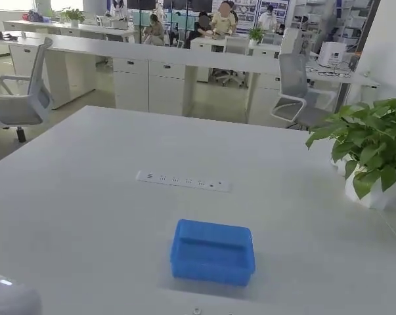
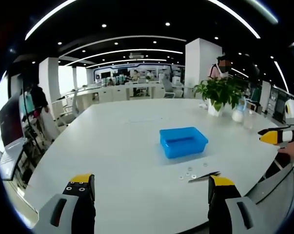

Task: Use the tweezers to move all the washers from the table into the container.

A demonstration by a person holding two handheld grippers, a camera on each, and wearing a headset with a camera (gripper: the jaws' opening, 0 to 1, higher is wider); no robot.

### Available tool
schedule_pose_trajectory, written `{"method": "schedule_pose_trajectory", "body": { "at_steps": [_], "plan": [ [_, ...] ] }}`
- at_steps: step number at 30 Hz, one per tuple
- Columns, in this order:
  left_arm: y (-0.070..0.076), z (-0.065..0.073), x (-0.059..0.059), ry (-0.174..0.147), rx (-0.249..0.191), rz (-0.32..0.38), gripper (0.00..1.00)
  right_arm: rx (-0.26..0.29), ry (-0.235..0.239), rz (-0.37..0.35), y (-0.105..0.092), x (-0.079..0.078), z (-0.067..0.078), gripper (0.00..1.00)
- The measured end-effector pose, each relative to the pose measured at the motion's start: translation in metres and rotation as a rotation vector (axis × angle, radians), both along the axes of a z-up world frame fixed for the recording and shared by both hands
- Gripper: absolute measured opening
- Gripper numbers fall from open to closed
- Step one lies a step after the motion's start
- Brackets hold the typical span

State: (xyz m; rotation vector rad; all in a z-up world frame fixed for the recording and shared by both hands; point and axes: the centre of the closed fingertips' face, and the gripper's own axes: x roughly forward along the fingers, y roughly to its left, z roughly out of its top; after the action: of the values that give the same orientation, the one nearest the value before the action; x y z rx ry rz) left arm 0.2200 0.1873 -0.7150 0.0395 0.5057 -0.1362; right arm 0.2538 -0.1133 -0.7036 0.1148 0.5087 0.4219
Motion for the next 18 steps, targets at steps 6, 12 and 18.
{"method": "schedule_pose_trajectory", "body": {
  "at_steps": [6,12,18],
  "plan": [
    [-0.0024,-0.0024,-0.0004,0.011,0.004,-0.010,0.99,-0.014,0.006,0.016,0.0038,0.0000,-0.0018,0.94],
    [-0.0040,-0.0036,0.0000,0.014,0.007,-0.018,0.99,-0.024,0.011,0.024,0.0061,0.0007,-0.0011,0.94],
    [-0.0073,-0.0069,0.0011,0.026,0.003,-0.034,0.99,-0.035,0.018,0.024,0.0070,0.0023,-0.0035,0.94]
  ]
}}
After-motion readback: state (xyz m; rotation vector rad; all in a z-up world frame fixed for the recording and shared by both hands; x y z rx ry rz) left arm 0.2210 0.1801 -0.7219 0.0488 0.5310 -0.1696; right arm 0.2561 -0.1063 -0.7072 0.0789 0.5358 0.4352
